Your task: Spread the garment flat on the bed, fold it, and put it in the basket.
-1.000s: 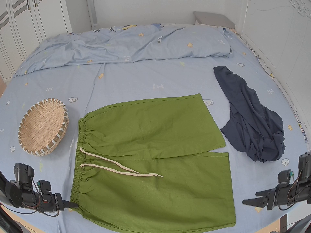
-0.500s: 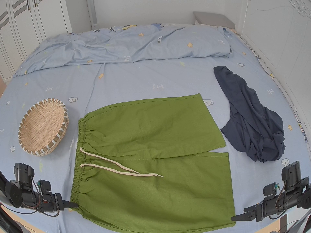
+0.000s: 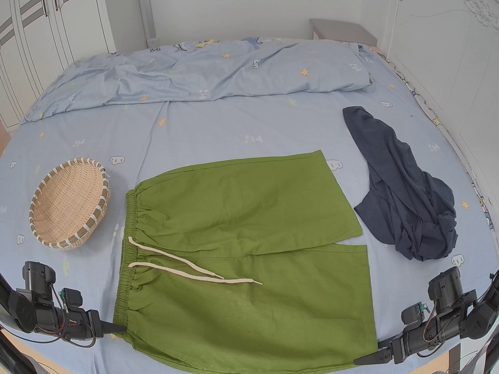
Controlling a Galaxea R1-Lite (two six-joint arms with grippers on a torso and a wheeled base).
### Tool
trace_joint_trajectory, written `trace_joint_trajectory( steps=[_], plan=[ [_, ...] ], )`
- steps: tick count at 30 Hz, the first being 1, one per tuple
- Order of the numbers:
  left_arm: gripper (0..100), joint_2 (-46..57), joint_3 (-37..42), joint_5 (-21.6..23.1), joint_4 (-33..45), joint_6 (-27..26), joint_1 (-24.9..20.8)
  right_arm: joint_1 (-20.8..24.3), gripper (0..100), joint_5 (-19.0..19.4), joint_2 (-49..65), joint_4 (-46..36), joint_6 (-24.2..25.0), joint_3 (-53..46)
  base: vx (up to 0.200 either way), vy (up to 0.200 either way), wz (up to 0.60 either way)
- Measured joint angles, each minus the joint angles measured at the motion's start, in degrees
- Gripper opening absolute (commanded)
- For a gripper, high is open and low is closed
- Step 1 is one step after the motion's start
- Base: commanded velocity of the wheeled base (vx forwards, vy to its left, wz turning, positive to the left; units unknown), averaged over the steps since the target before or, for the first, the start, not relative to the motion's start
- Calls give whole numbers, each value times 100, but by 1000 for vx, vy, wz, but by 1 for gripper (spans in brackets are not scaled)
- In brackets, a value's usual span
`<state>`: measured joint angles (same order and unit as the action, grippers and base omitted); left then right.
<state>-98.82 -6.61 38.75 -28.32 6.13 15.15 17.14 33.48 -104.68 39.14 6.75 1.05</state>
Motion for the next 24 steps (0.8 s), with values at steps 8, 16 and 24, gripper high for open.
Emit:
trace_joint_trajectory(
  steps=[8,16,24],
  plan=[
    [0,-7,-4,0,2,0,-6,228,100,11,-85,-127,17,-4,0,0,0],
    [0,-7,-2,0,2,0,-6,293,100,98,-108,-102,68,-9,0,0,0],
    [0,-16,-4,0,0,-1,-11,293,0,101,-133,-39,82,-6,0,0,0]
  ],
)
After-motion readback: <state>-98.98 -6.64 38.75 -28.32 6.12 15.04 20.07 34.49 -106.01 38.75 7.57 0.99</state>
